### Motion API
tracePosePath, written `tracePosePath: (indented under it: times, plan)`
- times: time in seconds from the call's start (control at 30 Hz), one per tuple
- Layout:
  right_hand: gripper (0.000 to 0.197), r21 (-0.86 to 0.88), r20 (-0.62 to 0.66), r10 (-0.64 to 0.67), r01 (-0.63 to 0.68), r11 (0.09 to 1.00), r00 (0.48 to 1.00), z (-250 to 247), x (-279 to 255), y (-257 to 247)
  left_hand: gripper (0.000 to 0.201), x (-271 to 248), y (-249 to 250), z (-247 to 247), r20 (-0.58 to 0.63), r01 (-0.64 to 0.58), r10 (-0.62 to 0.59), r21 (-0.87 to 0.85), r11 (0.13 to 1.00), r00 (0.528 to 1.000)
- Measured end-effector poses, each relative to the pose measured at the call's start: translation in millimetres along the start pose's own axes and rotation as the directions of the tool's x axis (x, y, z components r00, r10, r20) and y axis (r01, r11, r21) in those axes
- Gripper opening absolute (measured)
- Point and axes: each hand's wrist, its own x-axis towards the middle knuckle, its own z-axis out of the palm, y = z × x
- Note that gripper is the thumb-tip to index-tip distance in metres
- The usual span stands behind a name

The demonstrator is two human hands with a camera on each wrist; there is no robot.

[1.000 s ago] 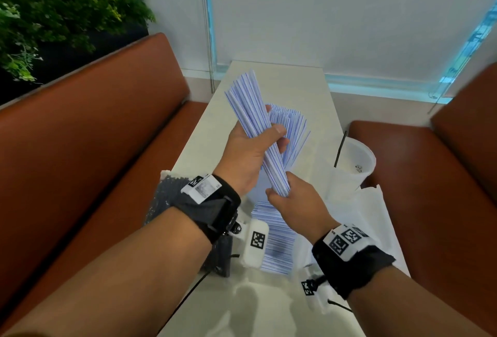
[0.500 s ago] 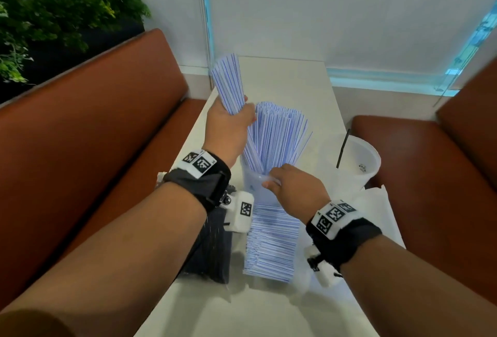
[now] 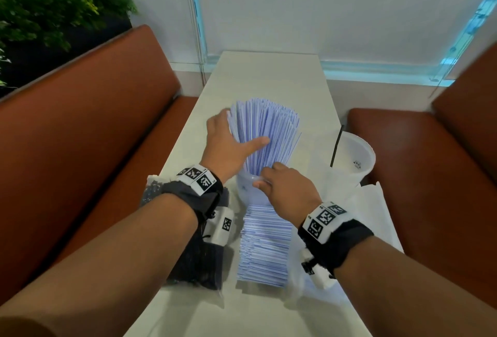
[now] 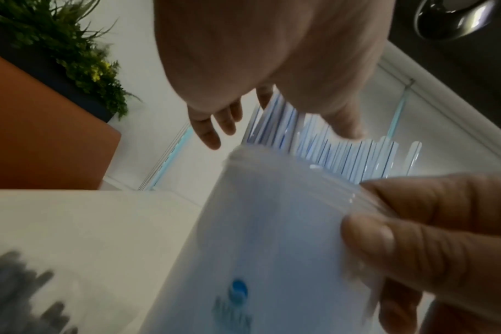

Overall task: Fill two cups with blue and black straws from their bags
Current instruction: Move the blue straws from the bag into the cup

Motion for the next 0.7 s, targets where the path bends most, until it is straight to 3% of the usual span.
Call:
tracePosePath:
  times: [0.07,0.17,0.27,0.37,0.4,0.57,0.7]
  plan:
    - [0.036,0.004,-0.006,-0.001,0.001,1.000,1.000,0.7,0.3,0.3,0.116,6.6,12.5,-10.1,-0.085,-0.068,0.065,-0.023,0.997,0.994]
    - [0.035,0.004,-0.007,0.004,-0.004,1.000,1.000,1.7,0.6,0.3,0.115,27.3,34.1,-20.0,-0.113,-0.212,0.219,0.073,0.975,0.969]
    - [0.034,-0.008,0.014,0.003,-0.003,1.000,1.000,1.9,1.7,0.6,0.107,41.8,45.7,-14.0,0.121,-0.295,0.271,0.294,0.909,0.955]
    - [0.032,-0.027,0.028,0.008,-0.007,1.000,1.000,1.3,2.3,0.1,0.096,40.8,38.7,0.6,0.387,-0.452,0.273,0.512,0.731,0.881]
    - [0.031,-0.031,0.034,0.007,-0.006,1.000,0.999,1.4,2.1,-0.2,0.093,40.8,36.6,2.7,0.413,-0.487,0.291,0.524,0.698,0.863]
    - [0.022,-0.037,0.035,0.024,-0.023,0.999,0.999,4.7,4.1,1.1,0.099,42.2,49.6,10.4,0.324,-0.494,0.382,0.427,0.758,0.866]
    - [0.016,-0.045,0.013,-0.059,0.060,0.997,0.998,3.1,-0.2,-1.1,0.103,32.2,56.6,26.8,0.436,-0.527,0.335,0.465,0.711,0.835]
